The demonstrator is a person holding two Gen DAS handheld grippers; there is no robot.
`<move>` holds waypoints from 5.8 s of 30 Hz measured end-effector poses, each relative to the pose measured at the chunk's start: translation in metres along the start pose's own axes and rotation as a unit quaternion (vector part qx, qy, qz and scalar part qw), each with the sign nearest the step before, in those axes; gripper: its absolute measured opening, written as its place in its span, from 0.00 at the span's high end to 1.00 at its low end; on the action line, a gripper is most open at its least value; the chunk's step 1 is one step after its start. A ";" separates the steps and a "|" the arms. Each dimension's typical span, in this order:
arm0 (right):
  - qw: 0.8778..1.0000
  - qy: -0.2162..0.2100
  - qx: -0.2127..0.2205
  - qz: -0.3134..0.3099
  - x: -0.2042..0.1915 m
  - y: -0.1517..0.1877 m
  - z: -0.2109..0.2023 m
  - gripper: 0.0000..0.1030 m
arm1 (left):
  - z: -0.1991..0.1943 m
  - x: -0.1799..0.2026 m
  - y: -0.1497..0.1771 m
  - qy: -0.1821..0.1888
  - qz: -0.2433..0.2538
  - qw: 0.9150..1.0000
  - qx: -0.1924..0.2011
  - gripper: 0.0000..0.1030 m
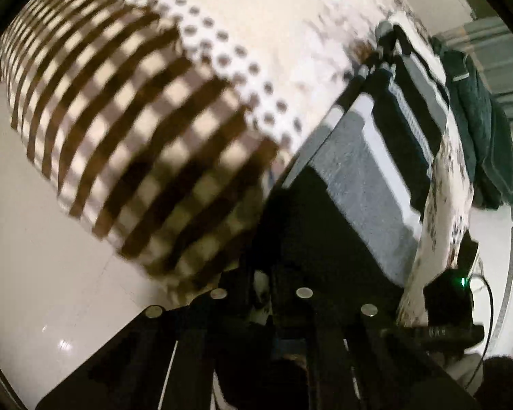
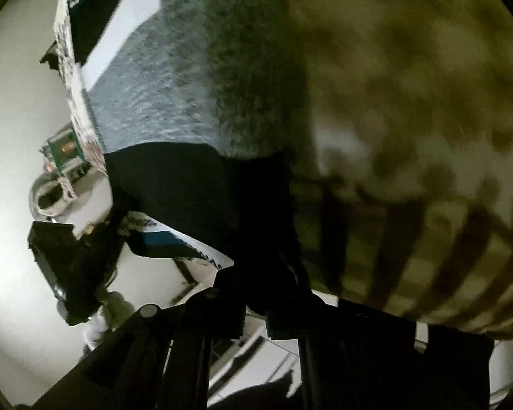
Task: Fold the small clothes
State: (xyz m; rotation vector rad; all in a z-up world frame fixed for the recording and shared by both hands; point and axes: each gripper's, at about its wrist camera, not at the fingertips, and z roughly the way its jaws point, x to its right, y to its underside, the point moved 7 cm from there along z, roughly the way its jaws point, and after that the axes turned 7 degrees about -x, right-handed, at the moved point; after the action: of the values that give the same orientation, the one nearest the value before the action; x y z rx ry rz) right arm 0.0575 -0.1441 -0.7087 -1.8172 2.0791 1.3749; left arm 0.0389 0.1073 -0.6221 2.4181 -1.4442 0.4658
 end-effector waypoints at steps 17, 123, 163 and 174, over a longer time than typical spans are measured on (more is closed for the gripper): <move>0.977 0.012 0.210 -0.024 -0.062 -0.128 -0.254 0.36 | -0.033 0.174 -0.205 0.066 0.091 0.992 0.057 0.35; 0.976 -0.139 0.167 -0.020 -0.097 0.016 -0.091 0.87 | -0.059 0.103 -0.051 0.123 0.143 0.980 -0.061 0.89; 0.911 -0.200 0.358 0.038 -0.151 -0.340 -0.395 0.47 | 0.011 0.267 -0.397 0.160 0.118 0.979 0.040 0.41; 0.965 -0.077 0.247 -0.044 -0.110 -0.300 -0.333 0.07 | 0.005 0.166 -0.251 0.146 0.036 0.988 -0.022 0.20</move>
State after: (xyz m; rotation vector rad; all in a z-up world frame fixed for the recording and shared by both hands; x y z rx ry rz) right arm 0.4990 -0.2433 -0.6167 -1.5198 1.9991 0.8407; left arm 0.3361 0.0892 -0.5775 2.1609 -1.3987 0.7598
